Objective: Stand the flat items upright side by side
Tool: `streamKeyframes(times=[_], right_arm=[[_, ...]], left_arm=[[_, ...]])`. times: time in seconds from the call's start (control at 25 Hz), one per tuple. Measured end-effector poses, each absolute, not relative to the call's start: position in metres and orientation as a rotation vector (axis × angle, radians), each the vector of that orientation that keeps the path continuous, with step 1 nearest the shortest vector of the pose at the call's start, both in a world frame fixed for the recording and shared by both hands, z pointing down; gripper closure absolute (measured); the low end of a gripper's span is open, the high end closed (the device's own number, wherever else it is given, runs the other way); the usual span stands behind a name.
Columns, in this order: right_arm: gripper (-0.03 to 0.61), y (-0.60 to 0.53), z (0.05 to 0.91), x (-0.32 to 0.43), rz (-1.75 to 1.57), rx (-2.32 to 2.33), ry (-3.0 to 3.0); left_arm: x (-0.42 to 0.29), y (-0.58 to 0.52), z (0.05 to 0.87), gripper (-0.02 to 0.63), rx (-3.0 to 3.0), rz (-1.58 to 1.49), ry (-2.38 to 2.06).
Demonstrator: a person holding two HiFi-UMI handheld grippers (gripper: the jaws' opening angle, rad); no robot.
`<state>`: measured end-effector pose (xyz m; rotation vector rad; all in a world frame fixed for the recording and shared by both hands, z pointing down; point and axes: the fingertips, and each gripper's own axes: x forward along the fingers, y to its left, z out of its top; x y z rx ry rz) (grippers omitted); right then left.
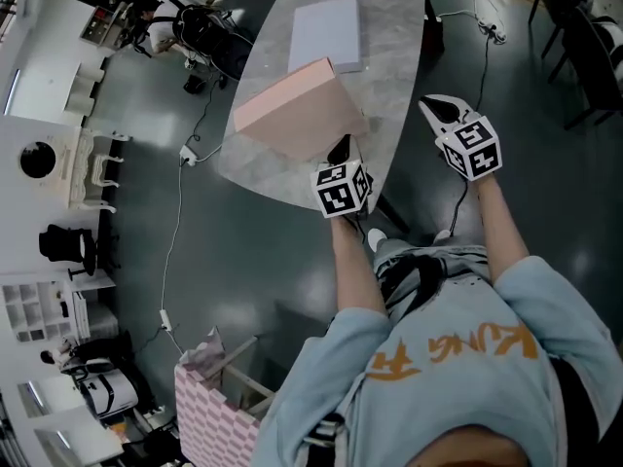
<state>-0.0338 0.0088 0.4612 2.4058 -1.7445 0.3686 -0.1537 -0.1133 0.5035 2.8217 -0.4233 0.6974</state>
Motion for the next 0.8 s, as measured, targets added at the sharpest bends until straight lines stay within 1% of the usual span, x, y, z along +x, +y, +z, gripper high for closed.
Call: streamKeyframes(times=[0.44, 0.68, 0.8], right_arm=[[0.575, 0.099, 0.443, 0.028, 0.346, 2.607, -1.58], [0.575, 0.144, 0.412, 0.05, 0.333, 2.659, -1.492], [0.575, 0.146, 0.41, 0.058, 0.339, 2.653, -1.477]], left_arm=[[-0.062, -0.049, 0.473, 0.601, 2.945, 0.633, -0.218], [-0.03, -0.011, 0.438, 0.601, 2.942, 0.553, -0.162], [-0.019, -0.006, 0.439, 0.601, 2.939, 0.553, -0.147]])
